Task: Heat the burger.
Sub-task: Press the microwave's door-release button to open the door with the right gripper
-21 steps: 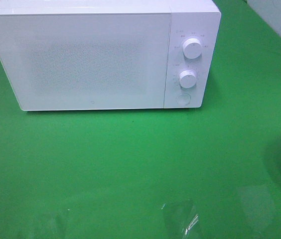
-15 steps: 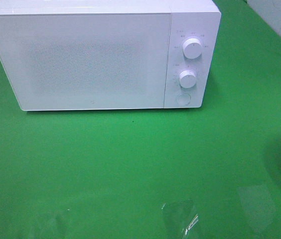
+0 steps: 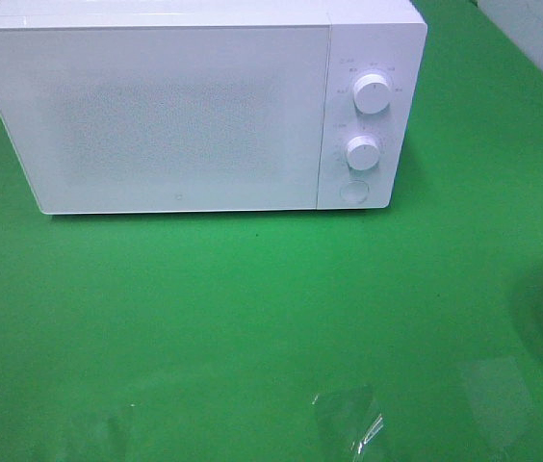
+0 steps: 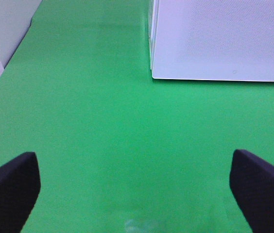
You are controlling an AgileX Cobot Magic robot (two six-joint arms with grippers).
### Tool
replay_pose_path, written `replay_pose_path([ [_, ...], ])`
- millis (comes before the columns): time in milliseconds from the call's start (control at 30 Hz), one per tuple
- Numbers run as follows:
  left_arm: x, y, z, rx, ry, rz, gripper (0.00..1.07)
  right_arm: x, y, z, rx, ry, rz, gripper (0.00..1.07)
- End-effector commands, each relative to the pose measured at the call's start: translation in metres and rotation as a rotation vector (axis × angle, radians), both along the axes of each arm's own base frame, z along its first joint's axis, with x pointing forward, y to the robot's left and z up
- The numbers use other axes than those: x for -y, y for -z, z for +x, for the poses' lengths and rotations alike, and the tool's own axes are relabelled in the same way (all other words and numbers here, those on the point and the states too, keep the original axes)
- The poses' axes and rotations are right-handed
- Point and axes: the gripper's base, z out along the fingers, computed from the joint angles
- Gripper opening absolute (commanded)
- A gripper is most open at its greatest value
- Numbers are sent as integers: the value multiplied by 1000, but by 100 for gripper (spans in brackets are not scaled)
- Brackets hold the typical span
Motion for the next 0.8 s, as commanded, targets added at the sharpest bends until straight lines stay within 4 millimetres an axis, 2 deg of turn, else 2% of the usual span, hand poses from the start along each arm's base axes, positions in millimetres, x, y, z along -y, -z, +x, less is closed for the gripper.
replay_pose_path([
  [33,1,0,-2,25,0,-9,98,-1,-11,3,33,-1,-2,76],
  [300,1,0,-2,25,0,-9,98,-5,-24,41,29,-11,-6,76],
  [600,1,0,-2,25,0,-9,98,-9,-18,72,37,-18,-2,76],
  [700,1,0,-2,25,0,-9,98,-11,-15,84,90,-22,12,76],
  [800,1,0,-2,25,0,-9,98,-12,-16,89,117,-24,18,76],
])
